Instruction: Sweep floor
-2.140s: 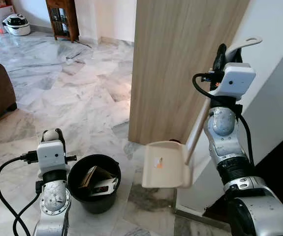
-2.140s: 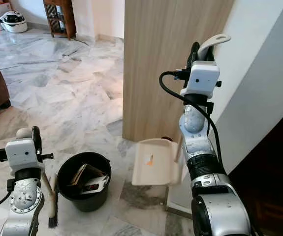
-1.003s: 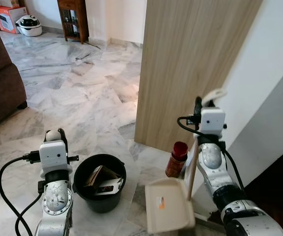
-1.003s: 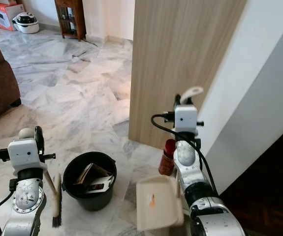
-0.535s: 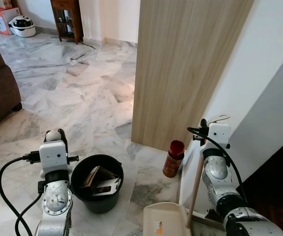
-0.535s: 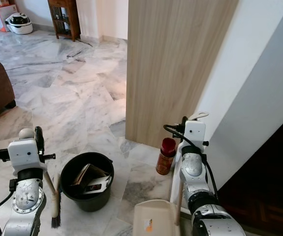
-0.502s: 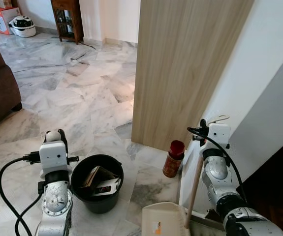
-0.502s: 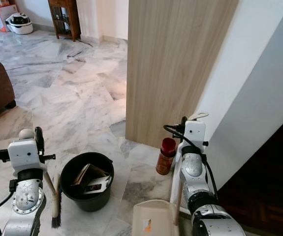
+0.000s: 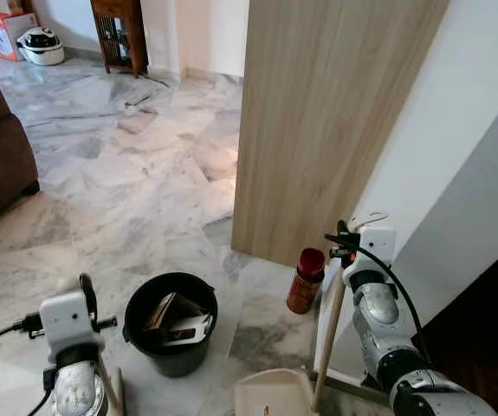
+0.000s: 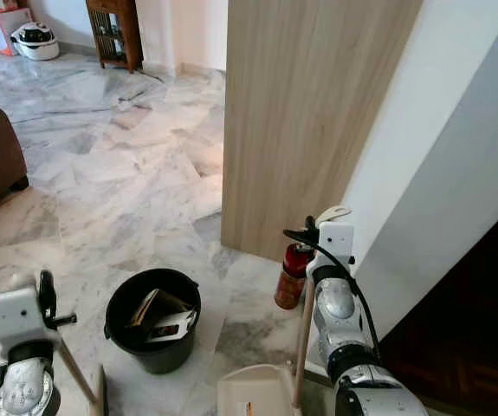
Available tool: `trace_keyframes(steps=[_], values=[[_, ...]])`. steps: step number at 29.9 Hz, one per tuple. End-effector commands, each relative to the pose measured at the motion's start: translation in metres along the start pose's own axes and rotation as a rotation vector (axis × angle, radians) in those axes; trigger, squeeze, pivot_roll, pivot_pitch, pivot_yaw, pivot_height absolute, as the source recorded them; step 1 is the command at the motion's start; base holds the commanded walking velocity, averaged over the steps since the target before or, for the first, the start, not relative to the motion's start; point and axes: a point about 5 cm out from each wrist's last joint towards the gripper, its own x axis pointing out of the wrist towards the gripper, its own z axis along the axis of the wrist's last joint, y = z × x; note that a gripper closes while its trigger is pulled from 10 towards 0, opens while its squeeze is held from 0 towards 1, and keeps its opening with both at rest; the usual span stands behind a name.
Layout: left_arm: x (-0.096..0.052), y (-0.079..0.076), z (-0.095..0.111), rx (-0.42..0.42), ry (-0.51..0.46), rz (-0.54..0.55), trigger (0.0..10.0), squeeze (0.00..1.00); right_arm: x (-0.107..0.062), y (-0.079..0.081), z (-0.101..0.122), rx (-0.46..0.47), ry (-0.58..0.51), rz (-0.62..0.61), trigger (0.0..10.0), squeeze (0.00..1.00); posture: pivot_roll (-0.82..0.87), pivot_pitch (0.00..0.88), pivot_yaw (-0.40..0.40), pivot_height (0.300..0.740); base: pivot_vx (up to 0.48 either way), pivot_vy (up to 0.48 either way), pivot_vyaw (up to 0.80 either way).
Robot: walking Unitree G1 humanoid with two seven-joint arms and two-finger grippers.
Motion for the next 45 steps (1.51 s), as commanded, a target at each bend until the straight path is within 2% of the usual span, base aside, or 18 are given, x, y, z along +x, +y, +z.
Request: trace_keyframes(steps=[1,7,15,22,28,45], values=[[0.0,-0.003,0.003,-0.013,-0.03,-0.016,10.0,0.0,0.002,-0.003,0.004,0.022,-0.019,-0.015,10.0,0.0,0.34,0.0,-0.091,0.74,0.0,0.0,0.0],[0.002,0.002,0.004,-0.004,-0.036,0.001,10.0,0.0,0.003,-0.002,0.005,0.024,-0.021,0.004,10.0,0.0,0.38,0.0,-0.116,0.74,0.0,0.0,0.0],[-0.006,0.002,-0.005,0.013,-0.007,-0.002,10.0,0.0,0.005,-0.005,0.007,-0.01,-0.013,0.028,10.0,0.0,0.28,0.0,-0.119,0.74,0.0,0.0,0.0],[-0.007,0.007,-0.009,0.025,0.001,0.005,10.0,0.0,0.002,0.001,0.004,-0.009,-0.017,0.081,10.0,0.0,0.25,0.0,-0.108,0.74,0.0,0.0,0.0],[-0.008,0.009,-0.01,0.028,0.004,0.002,10.0,0.0,0.0,-0.002,0.004,-0.028,-0.029,0.084,10.0,0.0,0.25,0.0,-0.11,0.74,0.0,0.0,0.0],[-0.012,0.004,-0.015,0.016,0.008,-0.013,10.0,0.0,0.002,0.001,0.005,-0.024,-0.021,0.112,10.0,0.0,0.24,0.0,-0.132,0.74,0.0,0.0,0.0]])
